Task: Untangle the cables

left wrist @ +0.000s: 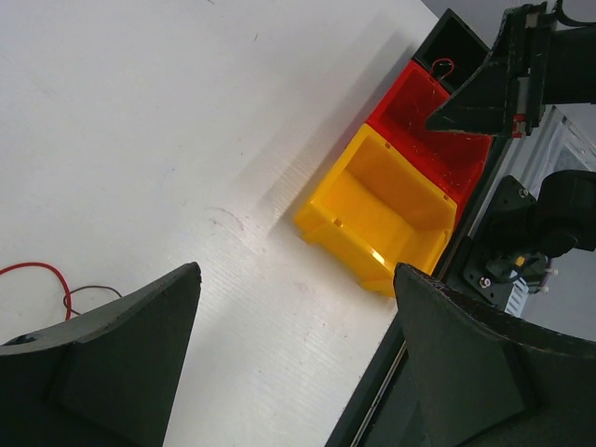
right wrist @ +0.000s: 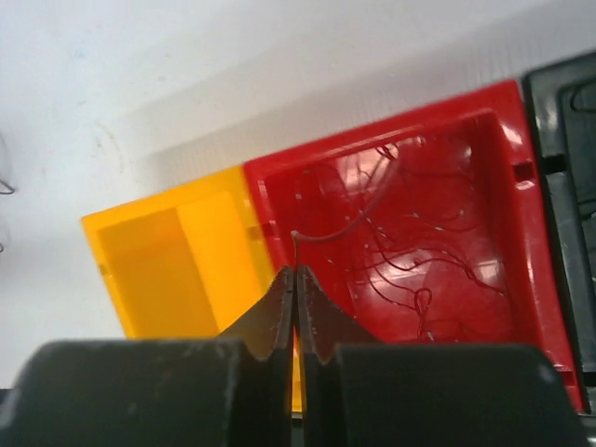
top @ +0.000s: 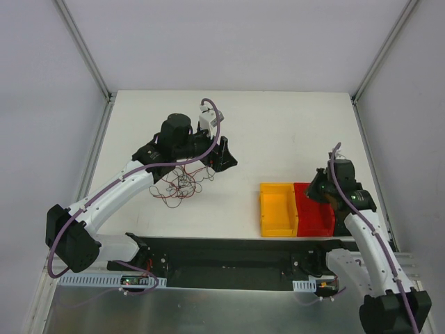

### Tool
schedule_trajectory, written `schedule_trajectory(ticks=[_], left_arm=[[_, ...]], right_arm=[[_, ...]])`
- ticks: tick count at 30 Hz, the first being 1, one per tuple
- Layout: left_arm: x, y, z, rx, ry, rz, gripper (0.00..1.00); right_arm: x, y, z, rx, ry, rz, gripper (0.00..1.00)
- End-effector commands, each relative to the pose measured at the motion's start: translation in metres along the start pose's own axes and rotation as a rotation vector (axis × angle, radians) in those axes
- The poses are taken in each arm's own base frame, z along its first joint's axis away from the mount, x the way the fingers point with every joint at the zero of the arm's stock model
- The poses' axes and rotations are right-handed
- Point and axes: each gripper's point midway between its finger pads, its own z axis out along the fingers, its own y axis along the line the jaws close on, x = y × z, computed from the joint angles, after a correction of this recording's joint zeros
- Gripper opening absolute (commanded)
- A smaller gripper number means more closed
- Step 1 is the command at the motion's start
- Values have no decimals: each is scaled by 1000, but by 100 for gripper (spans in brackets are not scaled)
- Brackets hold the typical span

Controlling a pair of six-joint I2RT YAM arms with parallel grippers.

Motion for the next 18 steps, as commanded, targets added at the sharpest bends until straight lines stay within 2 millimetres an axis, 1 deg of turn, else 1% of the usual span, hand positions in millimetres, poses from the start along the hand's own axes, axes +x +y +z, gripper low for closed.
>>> schedule_trajectory(ticks=[1,3,6,11,13,15,16,18], left_arm=[[-17,-12,-9,22,-50,44,84],[-17,-10,-10,15,-52,43,84],[-19,-10,-11,7,-59,49,84],[-18,-8,-10,1,-56,50,84],[-17,-8,-10,0,-55,52,84],[-18,-6,-9,-9,-57,54,84],[-18,-6,-10,-9,-59,54,84],[-19,-7,-10,-7,-60,56,85]], right_arm=[[30,-13,15,-25,149,129,0],[34,-27,22,14,182,166,1],[35,-46,32,65,203,223,0],[41,-54,43,103,317,235,1],[39,-53,39,106,301,229,6],[33,-49,30,92,268,218,14],[29,-46,24,79,254,209,18],[23,-39,12,50,230,196,30]])
